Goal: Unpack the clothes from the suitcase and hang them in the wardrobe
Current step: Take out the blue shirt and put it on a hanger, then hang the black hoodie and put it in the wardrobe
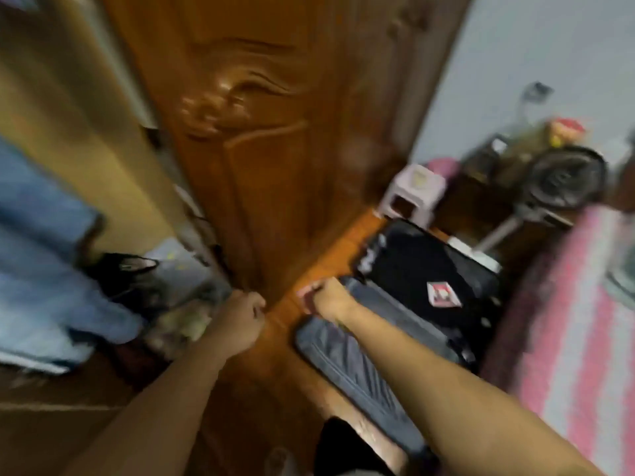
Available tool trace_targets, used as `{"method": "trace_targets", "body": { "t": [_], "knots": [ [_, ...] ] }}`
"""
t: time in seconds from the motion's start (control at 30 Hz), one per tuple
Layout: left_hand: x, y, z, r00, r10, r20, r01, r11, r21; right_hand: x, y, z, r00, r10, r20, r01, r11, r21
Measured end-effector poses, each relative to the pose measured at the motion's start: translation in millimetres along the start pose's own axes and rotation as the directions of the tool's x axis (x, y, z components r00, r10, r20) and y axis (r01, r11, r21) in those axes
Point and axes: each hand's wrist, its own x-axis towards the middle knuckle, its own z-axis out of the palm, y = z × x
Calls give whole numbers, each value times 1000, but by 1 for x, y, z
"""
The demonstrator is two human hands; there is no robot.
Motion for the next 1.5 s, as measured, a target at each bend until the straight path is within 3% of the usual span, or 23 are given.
{"method": "trace_targets", "body": {
  "t": [0.07, 0.13, 0.23, 0.4, 0.6, 0.87, 0.93, 1.07, 1.23, 1.4, 1.5],
  "knots": [
    [-2, 43, 57, 978, 79, 192, -78, 997, -11, -40, 71, -62, 976, 124, -178, -125, 992, 1],
    [-9, 88, 98, 947, 128, 293, -120, 992, -44, -74, 142, -117, 906, 244, -347, -216, 969, 117],
    [-14, 140, 146, 899, 151, 412, -139, 989, -58, -135, 222, -178, 797, 444, -409, -323, 886, 332],
    [-8, 189, 187, 875, 91, 476, -40, 992, -117, -223, 304, -247, 657, 598, -458, -423, 796, 433],
    [5, 225, 207, 893, -84, 442, 282, 870, -404, -228, 328, -291, 664, 607, -437, -359, 771, 526],
    [90, 218, 259, 858, -96, 505, 301, 890, -341, -142, 333, -296, 720, 619, -315, -284, 677, 679],
    [133, 214, 288, 864, -83, 497, 263, 916, -304, -98, 360, -294, 674, 666, -320, -290, 637, 714],
    [230, 196, 375, 850, -38, 525, 136, 979, -149, -3, 428, -273, 626, 671, -397, -416, 718, 557],
    [352, 179, 503, 811, 156, 564, -198, 980, 12, 136, 479, -279, 693, 534, -485, -540, 830, 143],
    [455, 173, 608, 748, 421, 513, -572, 801, 177, 263, 547, -304, 736, 335, -588, -520, 836, -176],
    [508, 176, 664, 663, 547, 511, -733, 614, 294, 322, 597, -330, 717, 274, -642, -499, 844, -198]
  ]
}}
